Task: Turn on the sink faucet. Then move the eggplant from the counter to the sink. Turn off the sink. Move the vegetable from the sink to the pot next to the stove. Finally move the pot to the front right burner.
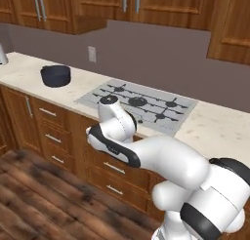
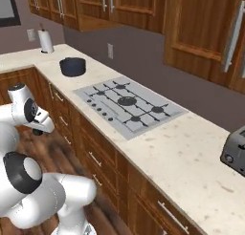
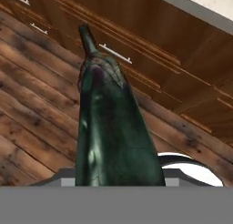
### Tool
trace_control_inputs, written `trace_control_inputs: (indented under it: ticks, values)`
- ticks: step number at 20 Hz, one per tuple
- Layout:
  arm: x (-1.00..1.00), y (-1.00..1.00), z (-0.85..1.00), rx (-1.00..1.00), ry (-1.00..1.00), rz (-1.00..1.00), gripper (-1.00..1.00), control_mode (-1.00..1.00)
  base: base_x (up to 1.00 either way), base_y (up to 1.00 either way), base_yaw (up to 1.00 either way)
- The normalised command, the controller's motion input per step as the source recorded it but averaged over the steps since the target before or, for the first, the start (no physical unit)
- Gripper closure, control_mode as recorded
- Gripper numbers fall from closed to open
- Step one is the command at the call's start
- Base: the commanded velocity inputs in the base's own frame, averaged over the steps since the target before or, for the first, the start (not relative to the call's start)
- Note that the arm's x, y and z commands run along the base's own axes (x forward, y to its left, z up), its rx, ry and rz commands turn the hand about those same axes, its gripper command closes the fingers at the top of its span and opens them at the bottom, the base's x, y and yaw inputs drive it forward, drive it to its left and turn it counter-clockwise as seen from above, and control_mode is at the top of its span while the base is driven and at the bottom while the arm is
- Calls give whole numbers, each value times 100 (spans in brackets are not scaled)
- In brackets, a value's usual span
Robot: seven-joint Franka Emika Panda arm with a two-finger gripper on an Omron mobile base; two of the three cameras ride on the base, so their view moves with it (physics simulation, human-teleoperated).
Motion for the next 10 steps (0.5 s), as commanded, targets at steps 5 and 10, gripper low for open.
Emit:
trace_control_inputs:
  ticks: [5, 10]
  values:
    - [0, 0, 0, 0, 0, 0, 100, 100, 75, 72, -30]
    - [0, 0, 0, 0, 0, 0, 100, 100, 77, 62, -32]
